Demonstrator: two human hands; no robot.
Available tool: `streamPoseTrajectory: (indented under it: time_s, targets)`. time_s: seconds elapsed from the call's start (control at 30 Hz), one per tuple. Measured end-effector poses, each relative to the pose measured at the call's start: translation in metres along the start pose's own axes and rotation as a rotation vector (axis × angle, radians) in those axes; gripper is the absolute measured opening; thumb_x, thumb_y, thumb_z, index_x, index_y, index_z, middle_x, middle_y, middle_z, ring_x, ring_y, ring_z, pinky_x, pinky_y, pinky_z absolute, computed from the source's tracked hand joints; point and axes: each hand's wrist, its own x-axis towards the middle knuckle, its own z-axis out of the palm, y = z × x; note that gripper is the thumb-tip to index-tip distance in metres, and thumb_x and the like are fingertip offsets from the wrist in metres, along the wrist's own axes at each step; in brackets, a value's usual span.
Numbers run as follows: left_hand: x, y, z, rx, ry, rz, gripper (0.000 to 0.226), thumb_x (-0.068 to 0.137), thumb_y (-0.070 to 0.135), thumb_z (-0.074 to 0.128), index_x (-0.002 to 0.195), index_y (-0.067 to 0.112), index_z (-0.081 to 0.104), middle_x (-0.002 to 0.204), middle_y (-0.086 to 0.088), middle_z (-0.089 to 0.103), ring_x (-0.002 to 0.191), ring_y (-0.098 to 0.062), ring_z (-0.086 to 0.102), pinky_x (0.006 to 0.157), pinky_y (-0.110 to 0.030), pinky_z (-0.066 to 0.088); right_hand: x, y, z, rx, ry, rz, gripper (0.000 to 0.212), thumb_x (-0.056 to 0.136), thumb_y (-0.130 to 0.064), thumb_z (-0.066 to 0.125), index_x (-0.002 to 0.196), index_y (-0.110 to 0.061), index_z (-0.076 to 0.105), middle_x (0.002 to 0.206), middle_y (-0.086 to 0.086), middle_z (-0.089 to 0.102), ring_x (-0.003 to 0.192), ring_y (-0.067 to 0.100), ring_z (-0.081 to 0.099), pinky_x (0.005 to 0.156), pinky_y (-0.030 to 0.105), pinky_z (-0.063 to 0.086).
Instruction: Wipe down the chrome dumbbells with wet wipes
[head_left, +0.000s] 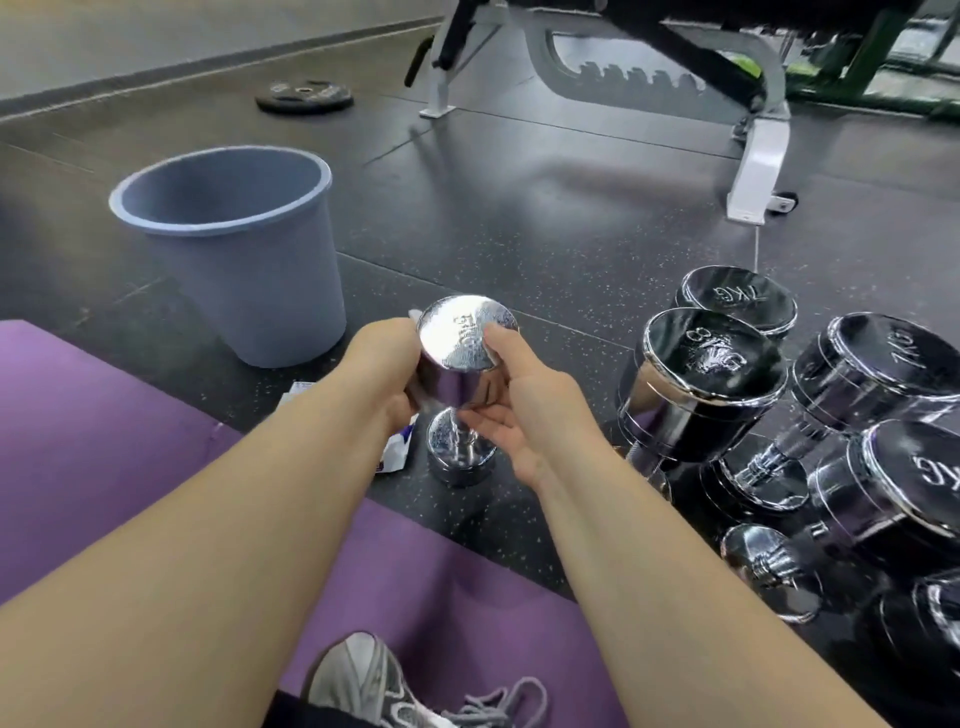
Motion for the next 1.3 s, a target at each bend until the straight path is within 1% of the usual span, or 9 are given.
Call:
streamPoseTrajectory:
  time_s: [0.1,0.4,0.5,0.57,0.73,0.83,0.93,1.17,1.3]
  targets:
    - [-0.015,-0.005,0.003,0.02,0.002,-0.01,0.015,0.097,0.015,0.054,0.088,0.013,0.066,0.081,-0.006,0.065,0.071,-0.023,0.06,0.077,-0.038,0.055,-0.013,0.007,-0.011,-0.014,0.019,-0.021,0.029,0.087,-0.035,0.071,0.088,-0.006,0.067,0.075,0.012,0.06,0.066,0.021,0.06,0.073,0.034,0.062]
    - [-0.034,-0.016,0.019,0.046,-0.066,0.004,0.023,0.096,0.012,0.053,0.075,0.014,0.063,0.057,-0.001,0.06,0.053,-0.018,0.055,0.056,-0.026,0.048,-0.032,-0.002,-0.03,-0.008,0.083,-0.06,0.031,0.089,-0.033,0.069,0.075,-0.007,0.06,0.06,0.006,0.051,0.061,0.02,0.056,0.065,0.038,0.062]
    - [-0.037,-0.018,0.018,0.119,-0.118,-0.021,0.02,0.095,0.011,0.051,0.079,0.011,0.064,0.06,-0.006,0.061,0.052,-0.02,0.055,0.046,-0.021,0.047,-0.036,-0.006,-0.033,-0.119,0.089,-0.019,0.033,0.09,-0.037,0.066,0.091,-0.004,0.062,0.08,0.013,0.063,0.069,0.021,0.063,0.064,0.034,0.061]
    - [-0.042,-0.017,0.011,0.192,-0.134,-0.024,0.019,0.093,0.008,0.053,0.078,0.009,0.065,0.067,-0.01,0.06,0.061,-0.024,0.055,0.06,-0.031,0.05,-0.044,-0.005,-0.028,-0.307,0.128,-0.048,0.034,0.09,-0.035,0.062,0.104,-0.003,0.06,0.094,0.011,0.065,0.08,0.024,0.064,0.069,0.034,0.057]
    - [-0.056,-0.001,-0.01,0.229,-0.2,0.007,0.018,0.094,0.004,0.052,0.08,0.007,0.064,0.053,-0.005,0.058,0.038,-0.016,0.054,0.045,-0.024,0.047,-0.066,-0.027,0.01,-0.93,0.206,-0.512,0.061,0.092,-0.027,0.052,0.15,-0.016,0.035,0.155,0.01,0.031,0.145,0.028,0.024,0.117,0.041,0.022]
    - [-0.049,0.026,-0.032,0.083,-0.111,0.072,0.015,0.094,0.003,0.053,0.085,0.006,0.064,0.055,-0.003,0.06,0.043,-0.015,0.056,0.047,-0.021,0.047,-0.051,-0.045,0.055,-0.79,0.045,-0.501,0.048,0.092,-0.021,0.053,0.14,-0.02,0.051,0.139,0.002,0.054,0.126,0.023,0.05,0.104,0.033,0.042]
    - [-0.028,0.06,-0.061,-0.042,-0.009,0.187,0.008,0.091,0.006,0.06,0.093,0.005,0.068,0.081,-0.011,0.065,0.072,-0.025,0.062,0.069,-0.033,0.049,-0.024,-0.05,0.104,-0.609,-0.125,-0.369,0.017,0.091,-0.027,0.063,0.098,-0.015,0.072,0.098,0.005,0.07,0.088,0.021,0.062,0.073,0.03,0.052]
    - [0.057,0.144,-0.124,-0.034,0.067,0.407,0.019,0.082,0.019,0.075,0.099,0.01,0.075,0.086,-0.021,0.074,0.069,-0.027,0.065,0.055,-0.029,0.049,0.063,-0.075,0.214,-0.276,-0.203,-0.33,0.021,0.08,0.003,0.073,0.066,-0.012,0.07,0.073,0.015,0.069,0.073,0.028,0.065,0.076,0.044,0.058]
    - [0.105,0.169,-0.139,0.034,0.155,0.459,0.023,0.088,0.001,0.06,0.08,0.022,0.065,0.068,0.006,0.067,0.068,-0.013,0.061,0.063,-0.023,0.052,0.132,-0.077,0.248,-0.346,-0.165,-0.315,0.034,0.077,0.014,0.06,0.062,-0.014,0.073,0.075,0.012,0.071,0.076,0.024,0.064,0.081,0.04,0.057]
